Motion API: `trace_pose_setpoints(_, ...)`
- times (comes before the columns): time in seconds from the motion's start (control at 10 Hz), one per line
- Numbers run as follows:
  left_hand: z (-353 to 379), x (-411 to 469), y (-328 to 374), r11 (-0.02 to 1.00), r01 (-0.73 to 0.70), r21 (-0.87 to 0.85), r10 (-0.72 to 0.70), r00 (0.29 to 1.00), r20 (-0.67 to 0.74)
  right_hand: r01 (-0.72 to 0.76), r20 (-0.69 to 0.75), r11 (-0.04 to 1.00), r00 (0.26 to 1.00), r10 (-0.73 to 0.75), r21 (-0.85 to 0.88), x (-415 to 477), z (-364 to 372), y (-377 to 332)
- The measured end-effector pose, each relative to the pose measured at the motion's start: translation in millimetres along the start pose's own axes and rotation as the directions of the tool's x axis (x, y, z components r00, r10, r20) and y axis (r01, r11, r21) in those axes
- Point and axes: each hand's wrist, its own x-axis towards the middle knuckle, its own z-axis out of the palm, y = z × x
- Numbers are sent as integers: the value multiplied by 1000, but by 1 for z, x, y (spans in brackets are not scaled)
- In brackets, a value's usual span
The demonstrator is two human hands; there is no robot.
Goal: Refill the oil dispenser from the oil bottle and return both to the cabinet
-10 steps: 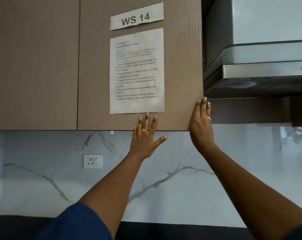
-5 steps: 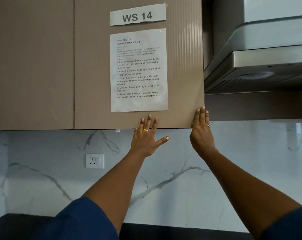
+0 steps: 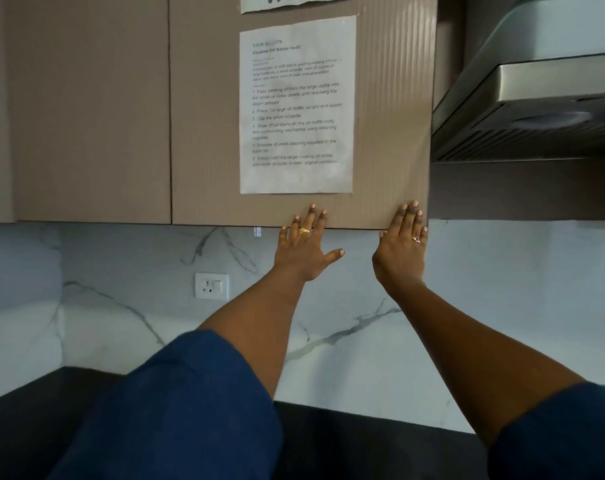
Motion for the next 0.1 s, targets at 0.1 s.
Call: trace_pose_setpoints(0.1, 0, -18, -5, 998, 54, -31, -55, 998, -22, -19, 72, 999, 997, 17, 35, -12, 0, -13)
